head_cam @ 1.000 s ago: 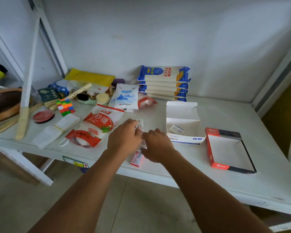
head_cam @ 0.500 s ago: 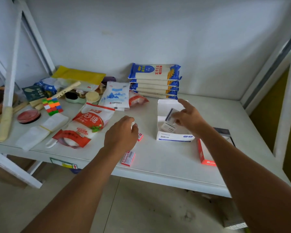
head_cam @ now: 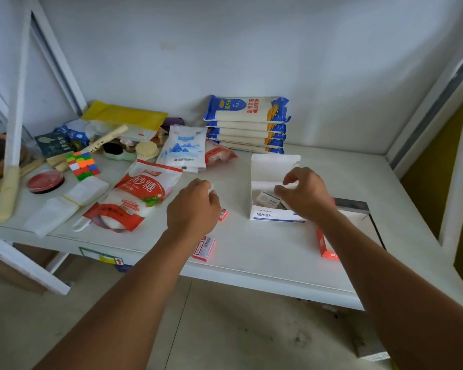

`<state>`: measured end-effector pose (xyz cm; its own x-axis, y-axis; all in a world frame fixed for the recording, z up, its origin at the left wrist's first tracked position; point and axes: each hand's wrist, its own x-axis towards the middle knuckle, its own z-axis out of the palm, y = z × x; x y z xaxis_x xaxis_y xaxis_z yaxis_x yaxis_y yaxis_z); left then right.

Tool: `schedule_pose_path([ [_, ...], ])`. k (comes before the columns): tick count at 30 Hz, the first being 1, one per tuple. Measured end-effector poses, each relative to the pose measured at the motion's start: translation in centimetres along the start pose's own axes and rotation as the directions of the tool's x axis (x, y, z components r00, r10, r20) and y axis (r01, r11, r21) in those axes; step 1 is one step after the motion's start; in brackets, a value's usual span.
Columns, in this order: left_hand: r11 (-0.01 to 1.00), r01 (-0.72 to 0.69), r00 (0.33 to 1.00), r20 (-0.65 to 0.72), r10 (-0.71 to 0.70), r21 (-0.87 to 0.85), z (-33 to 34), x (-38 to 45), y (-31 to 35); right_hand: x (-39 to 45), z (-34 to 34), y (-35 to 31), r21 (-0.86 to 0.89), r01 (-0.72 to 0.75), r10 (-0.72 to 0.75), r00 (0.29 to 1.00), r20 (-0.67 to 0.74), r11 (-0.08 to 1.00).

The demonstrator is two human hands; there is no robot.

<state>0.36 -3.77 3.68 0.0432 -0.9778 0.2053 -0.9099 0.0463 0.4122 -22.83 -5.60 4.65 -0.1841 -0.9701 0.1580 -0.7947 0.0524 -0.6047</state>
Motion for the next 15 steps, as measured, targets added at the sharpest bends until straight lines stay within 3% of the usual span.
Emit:
schedule_pose_path([
  [6,0.998,0.064,0.997,-0.031,-0.064,0.007,-1.0,0.2,-1.4,-2.3,6.3,-5.1,-0.089,0.276,-0.252,0.943,0.220,0.957],
  [9,0.998,0.065,0.998,-0.021,-0.065,0.000,-1.6,0.4,-2.0,-3.3,9.2,-7.2,-0.167,0.397,-0.357,0.906,0.227,0.902],
  [15,0.996,0.085,0.996,-0.008,-0.085,0.017,-1.9,0.6,-3.2,-4.2,13.3,-9.6,-0.213,0.470,-0.349,0.831,0.433,0.856],
])
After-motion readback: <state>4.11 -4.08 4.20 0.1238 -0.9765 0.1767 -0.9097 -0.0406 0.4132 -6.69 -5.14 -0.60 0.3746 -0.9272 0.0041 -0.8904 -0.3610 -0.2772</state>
